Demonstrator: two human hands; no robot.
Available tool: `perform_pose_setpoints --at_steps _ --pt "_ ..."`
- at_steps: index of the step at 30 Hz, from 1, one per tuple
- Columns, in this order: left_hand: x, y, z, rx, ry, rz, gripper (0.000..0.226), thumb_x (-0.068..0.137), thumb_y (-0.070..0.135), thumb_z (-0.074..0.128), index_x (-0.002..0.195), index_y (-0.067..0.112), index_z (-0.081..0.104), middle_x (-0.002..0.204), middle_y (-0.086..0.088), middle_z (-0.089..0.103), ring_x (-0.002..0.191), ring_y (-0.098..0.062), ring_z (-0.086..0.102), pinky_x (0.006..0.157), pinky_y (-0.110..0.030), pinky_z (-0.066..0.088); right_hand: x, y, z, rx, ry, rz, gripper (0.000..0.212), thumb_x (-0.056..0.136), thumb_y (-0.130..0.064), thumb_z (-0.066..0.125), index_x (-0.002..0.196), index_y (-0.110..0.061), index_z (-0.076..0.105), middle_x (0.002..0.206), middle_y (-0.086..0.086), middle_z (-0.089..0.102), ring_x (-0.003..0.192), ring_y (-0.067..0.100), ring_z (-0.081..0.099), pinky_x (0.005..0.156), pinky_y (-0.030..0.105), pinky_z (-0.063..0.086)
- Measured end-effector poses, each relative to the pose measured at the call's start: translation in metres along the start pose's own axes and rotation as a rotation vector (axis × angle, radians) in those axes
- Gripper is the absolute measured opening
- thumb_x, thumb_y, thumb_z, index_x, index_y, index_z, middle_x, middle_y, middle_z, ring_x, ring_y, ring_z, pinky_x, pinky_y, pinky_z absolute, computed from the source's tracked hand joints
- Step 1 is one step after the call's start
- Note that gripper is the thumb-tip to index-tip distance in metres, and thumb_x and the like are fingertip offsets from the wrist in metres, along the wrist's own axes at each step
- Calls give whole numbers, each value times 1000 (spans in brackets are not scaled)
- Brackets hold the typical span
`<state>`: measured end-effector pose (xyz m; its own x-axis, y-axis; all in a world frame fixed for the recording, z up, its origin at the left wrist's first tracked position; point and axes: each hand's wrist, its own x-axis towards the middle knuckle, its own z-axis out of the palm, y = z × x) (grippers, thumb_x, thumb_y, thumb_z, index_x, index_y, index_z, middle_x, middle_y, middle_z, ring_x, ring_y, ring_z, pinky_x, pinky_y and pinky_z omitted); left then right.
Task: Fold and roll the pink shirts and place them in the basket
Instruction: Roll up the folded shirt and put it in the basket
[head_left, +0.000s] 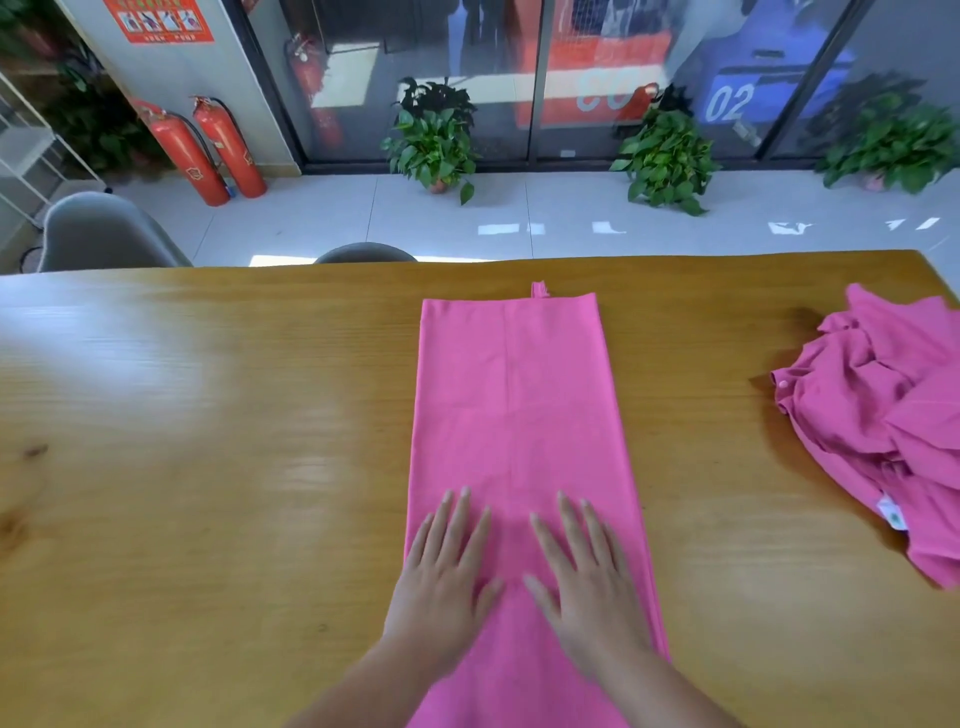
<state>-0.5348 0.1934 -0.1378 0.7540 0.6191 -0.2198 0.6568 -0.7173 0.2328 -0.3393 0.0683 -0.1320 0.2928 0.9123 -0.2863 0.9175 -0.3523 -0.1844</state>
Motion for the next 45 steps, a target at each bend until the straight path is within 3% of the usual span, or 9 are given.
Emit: perform_pose_setpoints --at_steps 3,5,12,15,22,27,36,40,45 --pt "-59 -23 25 -28 55 -43 88 100 67 54 168 18 26 177 -8 13 163 -30 15 125 -51 24 -58 26 35 4 57 -22 76 98 -63 52 165 -31 33 177 9 14 160 37 23 123 54 25" --pt "-63 -33 28 0 57 -43 91 97 69 56 166 16 30 176 -9 18 162 -30 20 123 -51 27 -64 41 45 -45 103 -59 78 93 -61 60 162 -28 42 174 10 23 156 38 33 120 54 30" --pt "37 -45 -7 152 -74 -91 85 104 75 19 170 24 -3 177 -3 -12 163 -24 -15 130 -51 0 22 56 0 -78 6 6 72 107 -66 29 169 -37 8 178 1 -9 164 25 -9 129 48 12" --pt "86 -42 -34 207 -129 -156 83 106 68 19 168 23 -12 174 -7 -24 160 -26 -26 130 -52 -12 67 56 -27 -91 -46 74 72 106 -63 27 169 -37 2 177 1 -15 163 26 -12 132 48 10" --pt "47 4 -24 29 -7 37 76 110 63 23 170 24 -4 176 -4 -18 162 -25 -20 133 -47 -2 35 11 -21 -31 -17 -19 73 108 -69 19 168 -37 -9 175 -1 -24 161 27 -23 132 49 0" --pt "-40 -32 16 66 8 57 89 104 72 41 170 18 15 178 -4 4 164 -26 5 128 -48 16 -44 44 13 -70 13 -12 77 106 -71 34 170 -35 10 178 0 -2 164 27 -1 127 49 13" --pt "30 -31 -14 226 -143 -24 87 104 63 34 170 15 7 177 -12 -5 164 -30 -7 132 -50 0 15 43 -13 -158 -83 103 72 107 -62 19 169 -34 -3 176 4 -18 162 27 -18 133 49 5" --pt "-1 -7 -13 179 -113 108 83 106 59 31 170 20 -6 175 -8 -21 162 -28 -19 132 -47 -6 -15 17 1 -133 -47 60 73 108 -66 21 169 -35 -6 175 2 -23 162 27 -19 132 50 7" --pt "-84 -29 29 151 -50 197 83 106 73 32 171 26 8 179 -1 -2 165 -24 -1 128 -46 8 -99 18 35 -112 -25 45 75 105 -76 17 167 -43 -9 175 -7 -22 162 22 -20 129 47 5"
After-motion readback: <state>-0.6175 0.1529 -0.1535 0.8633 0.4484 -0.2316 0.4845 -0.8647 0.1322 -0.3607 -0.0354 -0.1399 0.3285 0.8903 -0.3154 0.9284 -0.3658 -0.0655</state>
